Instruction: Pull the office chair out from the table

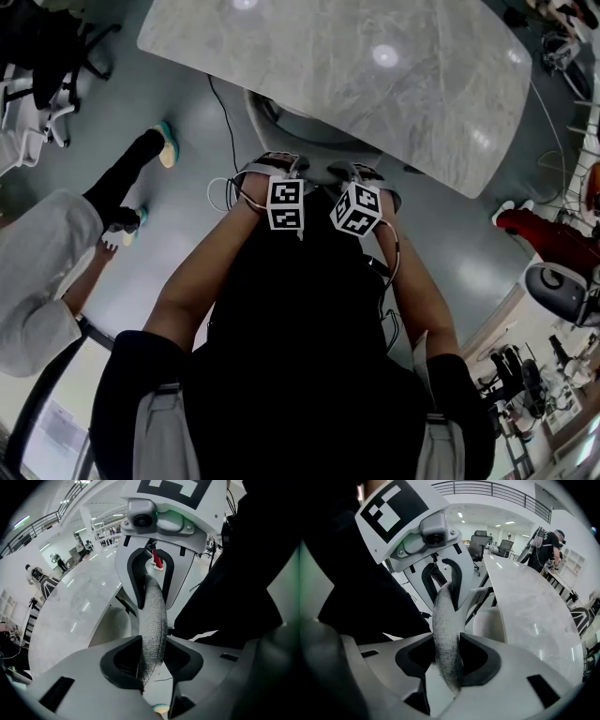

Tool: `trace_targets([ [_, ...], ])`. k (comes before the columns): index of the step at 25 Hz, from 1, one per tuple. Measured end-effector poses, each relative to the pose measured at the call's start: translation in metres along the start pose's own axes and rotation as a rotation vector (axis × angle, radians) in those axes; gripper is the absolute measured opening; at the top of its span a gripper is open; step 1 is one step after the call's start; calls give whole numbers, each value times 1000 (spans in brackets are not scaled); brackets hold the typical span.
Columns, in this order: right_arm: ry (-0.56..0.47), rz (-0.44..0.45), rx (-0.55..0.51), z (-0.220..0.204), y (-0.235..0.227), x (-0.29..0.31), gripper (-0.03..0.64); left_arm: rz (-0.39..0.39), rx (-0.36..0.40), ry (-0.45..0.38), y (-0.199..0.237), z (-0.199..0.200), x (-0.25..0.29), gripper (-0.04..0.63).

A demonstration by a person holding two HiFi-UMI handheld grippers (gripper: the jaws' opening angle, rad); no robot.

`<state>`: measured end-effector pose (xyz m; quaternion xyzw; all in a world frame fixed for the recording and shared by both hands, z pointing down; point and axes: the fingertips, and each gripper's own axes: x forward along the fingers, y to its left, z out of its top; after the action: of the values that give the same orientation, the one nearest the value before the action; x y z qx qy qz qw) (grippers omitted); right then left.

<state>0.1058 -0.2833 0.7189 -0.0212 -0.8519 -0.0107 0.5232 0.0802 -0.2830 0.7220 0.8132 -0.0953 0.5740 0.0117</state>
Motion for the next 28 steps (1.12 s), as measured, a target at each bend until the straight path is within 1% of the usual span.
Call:
trace_targets([
  [3, 8, 0, -3, 0, 0, 0, 152, -3, -2, 0, -1, 0, 0, 129],
  [9, 13, 2, -9, -4, 0, -2, 143, 1, 18, 9, -1, 3, 3, 129],
  [13, 11, 2, -9, -1, 2, 2, 141, -2, 0, 1, -2, -1, 2, 127],
  [16, 16, 3, -7, 0, 3, 1, 134, -16, -7, -2, -2, -1, 1, 117],
  [20, 28, 12, 0, -1, 3, -1, 118, -34, 3, -3, -2, 1, 0, 98],
  [28, 31, 4, 17, -2, 5, -4, 110, -9, 0, -4, -3, 3, -3, 88],
])
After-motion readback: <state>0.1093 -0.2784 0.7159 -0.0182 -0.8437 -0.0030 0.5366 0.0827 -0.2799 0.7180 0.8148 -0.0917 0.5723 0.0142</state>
